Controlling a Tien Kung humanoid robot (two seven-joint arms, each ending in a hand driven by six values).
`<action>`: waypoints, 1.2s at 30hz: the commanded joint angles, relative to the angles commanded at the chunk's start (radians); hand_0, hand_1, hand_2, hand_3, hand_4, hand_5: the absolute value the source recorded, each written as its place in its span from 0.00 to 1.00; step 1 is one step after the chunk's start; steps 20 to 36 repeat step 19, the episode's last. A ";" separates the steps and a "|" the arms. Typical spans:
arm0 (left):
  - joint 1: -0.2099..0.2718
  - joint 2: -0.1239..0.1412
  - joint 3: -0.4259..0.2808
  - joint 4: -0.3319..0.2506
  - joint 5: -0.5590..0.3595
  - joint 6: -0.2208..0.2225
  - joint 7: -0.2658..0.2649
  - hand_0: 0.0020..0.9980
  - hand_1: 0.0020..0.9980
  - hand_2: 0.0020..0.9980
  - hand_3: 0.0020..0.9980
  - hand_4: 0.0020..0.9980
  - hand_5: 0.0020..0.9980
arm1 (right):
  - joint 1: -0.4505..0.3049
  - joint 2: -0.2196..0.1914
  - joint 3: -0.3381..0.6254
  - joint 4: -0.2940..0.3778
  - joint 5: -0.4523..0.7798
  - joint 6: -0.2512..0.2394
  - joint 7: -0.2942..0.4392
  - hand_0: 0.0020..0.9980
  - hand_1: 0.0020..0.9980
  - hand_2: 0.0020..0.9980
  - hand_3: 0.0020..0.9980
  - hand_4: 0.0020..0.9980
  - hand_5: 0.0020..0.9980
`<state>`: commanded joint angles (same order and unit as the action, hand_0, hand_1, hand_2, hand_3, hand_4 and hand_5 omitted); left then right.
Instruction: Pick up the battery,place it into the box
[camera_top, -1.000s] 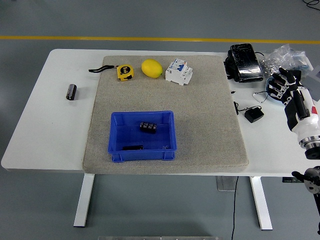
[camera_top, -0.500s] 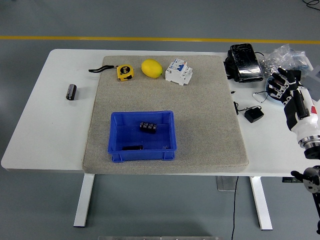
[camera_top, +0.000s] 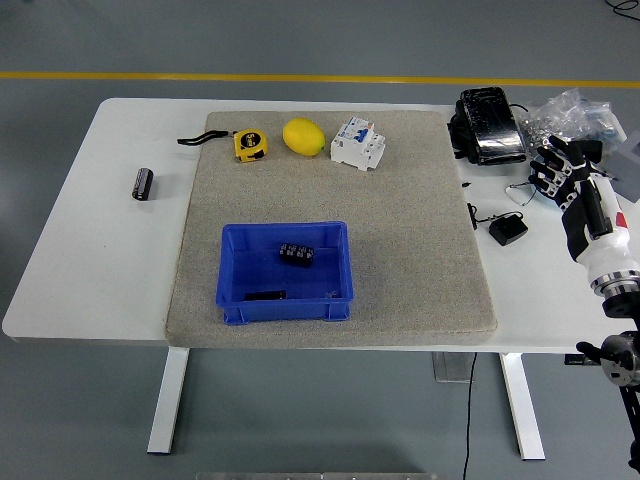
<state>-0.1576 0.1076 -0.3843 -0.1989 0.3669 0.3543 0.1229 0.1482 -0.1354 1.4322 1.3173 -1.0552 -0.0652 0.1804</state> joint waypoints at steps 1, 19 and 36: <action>0.000 0.000 0.001 0.000 -0.001 0.000 0.000 0.68 0.63 0.73 0.62 0.64 0.48 | 0.001 0.000 -0.001 0.000 0.000 -0.002 0.001 0.80 0.79 0.82 0.85 1.00 0.90; -0.003 -0.001 -0.003 0.000 0.004 -0.001 0.001 0.68 0.62 0.73 0.62 0.64 0.49 | 0.003 0.008 -0.008 -0.015 -0.061 -0.006 0.044 0.82 0.84 0.84 0.86 1.00 0.89; -0.003 -0.001 -0.003 0.000 0.004 -0.001 0.001 0.68 0.62 0.73 0.62 0.64 0.49 | 0.003 0.008 -0.008 -0.015 -0.061 -0.006 0.044 0.82 0.84 0.84 0.86 1.00 0.89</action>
